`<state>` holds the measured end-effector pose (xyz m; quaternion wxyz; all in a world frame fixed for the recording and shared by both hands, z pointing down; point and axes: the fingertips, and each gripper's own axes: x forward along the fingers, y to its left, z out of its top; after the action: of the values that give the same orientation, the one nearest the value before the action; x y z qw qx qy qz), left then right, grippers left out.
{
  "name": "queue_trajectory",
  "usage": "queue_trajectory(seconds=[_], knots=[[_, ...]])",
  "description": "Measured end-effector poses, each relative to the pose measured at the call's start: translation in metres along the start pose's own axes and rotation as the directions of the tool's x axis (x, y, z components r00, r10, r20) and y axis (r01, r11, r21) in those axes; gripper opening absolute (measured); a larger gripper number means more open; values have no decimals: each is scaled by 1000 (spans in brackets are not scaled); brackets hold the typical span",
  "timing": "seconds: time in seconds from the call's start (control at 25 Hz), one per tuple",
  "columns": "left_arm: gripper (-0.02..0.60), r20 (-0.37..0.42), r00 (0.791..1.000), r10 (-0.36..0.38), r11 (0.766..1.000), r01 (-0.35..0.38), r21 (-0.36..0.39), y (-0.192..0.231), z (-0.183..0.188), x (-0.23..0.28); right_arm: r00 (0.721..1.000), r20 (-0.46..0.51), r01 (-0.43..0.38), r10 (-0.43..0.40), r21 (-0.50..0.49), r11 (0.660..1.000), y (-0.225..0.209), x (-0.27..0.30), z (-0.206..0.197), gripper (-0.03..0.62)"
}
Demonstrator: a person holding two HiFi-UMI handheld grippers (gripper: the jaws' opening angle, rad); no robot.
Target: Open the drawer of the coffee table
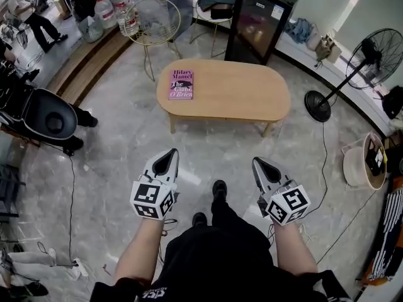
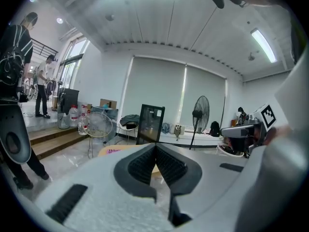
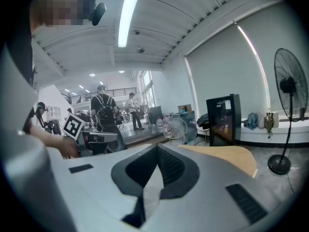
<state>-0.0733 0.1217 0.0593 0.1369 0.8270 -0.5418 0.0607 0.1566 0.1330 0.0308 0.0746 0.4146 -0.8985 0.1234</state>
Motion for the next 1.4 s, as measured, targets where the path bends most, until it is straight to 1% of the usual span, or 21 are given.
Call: queue_trajectory(seconds=[0.12, 0.32, 0.48, 0.64, 0.8, 0.88, 1.0, 1.12, 1.24, 1.4], knots=[[9, -5, 1000, 15, 1000, -15, 8, 7, 16, 36, 1000, 12, -17, 17, 10, 1000, -32, 29, 11, 5], [9, -44, 998, 34, 999, -32, 34, 13, 35, 92, 998, 27, -53, 52, 24, 998, -86, 76, 31, 5], [9, -68, 995, 73, 997, -71, 21, 20, 44, 124, 998, 28, -63, 61, 67, 996, -126, 103, 39, 5], [9, -82, 991, 108, 994, -109, 0, 30, 49, 146, 997, 10, -78, 77, 88, 993, -146, 127, 38, 5], [9, -83, 990, 113, 993, -116, -33, 42, 49, 166, 994, -3, -106, 107, 109, 988, -154, 154, 36, 5], [9, -78, 991, 110, 993, -113, -39, 50, 48, 174, 992, -26, -120, 123, 93, 988, -155, 165, 33, 5], [9, -74, 992, 100, 993, -105, -56, 69, 45, 184, 991, -58, -119, 122, 46, 992, -154, 183, 34, 5], [9, -69, 994, 80, 996, -83, -42, 94, 42, 194, 992, -79, -96, 97, 12, 995, -149, 204, 33, 6], [9, -77, 996, 39, 999, -40, -16, 121, 34, 203, 993, -109, -49, 49, 5, 999, -141, 227, 22, 6], [9, -71, 997, 13, 999, -16, -43, 163, 26, 210, 989, -146, -1, 3, 11, 1000, -123, 262, 6, 6]])
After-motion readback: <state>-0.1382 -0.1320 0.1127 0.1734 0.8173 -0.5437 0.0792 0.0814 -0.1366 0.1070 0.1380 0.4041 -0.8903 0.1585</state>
